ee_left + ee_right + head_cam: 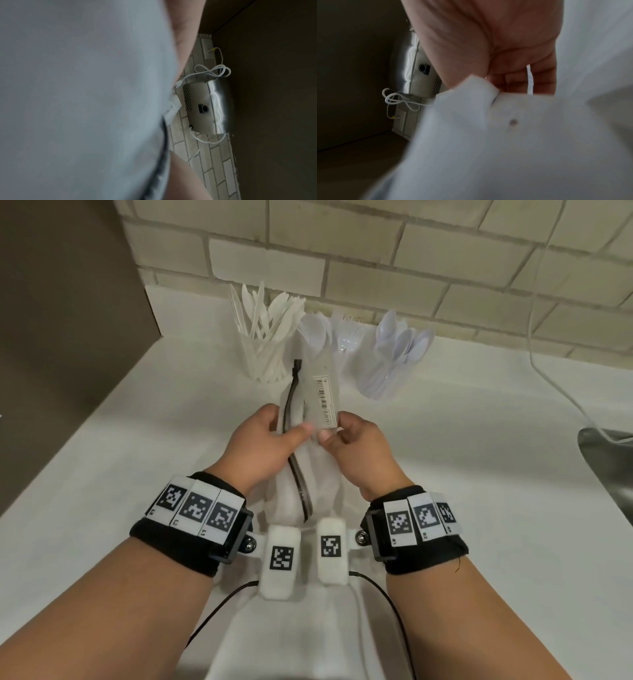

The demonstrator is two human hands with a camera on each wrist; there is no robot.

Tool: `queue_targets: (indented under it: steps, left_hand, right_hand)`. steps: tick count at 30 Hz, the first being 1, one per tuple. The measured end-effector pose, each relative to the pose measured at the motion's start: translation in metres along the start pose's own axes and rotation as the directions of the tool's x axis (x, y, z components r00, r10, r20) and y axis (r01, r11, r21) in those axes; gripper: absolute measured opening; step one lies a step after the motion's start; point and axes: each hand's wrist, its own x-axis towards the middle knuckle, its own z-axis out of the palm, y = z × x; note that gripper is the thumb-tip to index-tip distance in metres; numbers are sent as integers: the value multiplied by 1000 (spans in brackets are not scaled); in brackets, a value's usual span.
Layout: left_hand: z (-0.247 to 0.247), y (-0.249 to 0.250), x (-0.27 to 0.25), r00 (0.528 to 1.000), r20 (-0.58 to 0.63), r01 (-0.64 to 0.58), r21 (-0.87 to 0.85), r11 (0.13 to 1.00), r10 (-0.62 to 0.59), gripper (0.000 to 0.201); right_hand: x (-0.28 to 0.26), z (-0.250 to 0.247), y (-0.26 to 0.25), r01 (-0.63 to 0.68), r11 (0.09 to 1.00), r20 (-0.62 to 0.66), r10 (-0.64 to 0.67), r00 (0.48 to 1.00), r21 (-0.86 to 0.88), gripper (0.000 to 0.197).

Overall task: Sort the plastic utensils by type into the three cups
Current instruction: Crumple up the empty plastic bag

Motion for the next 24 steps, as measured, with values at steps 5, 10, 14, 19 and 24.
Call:
queue_targets:
  steps: [5,10,14,19,24]
  left_hand:
    - [-22,-2,11,972,-155,124,-304,945,-178,18]
    - [-30,4,7,970,-102,140,-513,847,-222,15]
    - [-22,10,-1,997,74,66,-440,896,-37,28]
    - [-31,17,-5,971,213,14,-510,860,111,58]
    - [-32,22,-1,965,229,-33,-370,928,126,26]
  right_hand:
    - [6,-21,6,-75,987,-384,123,915,139,23]
    - [3,-22,4,-102,966,-286,170,943,237,22]
    - [4,-20,0,-39,889,-124,107,987,457,37]
    - [-3,-17,-3,-59,915,-48,85,995,398,8]
    - [-9,-16,-5,-5,838,10,0,1000,545,47]
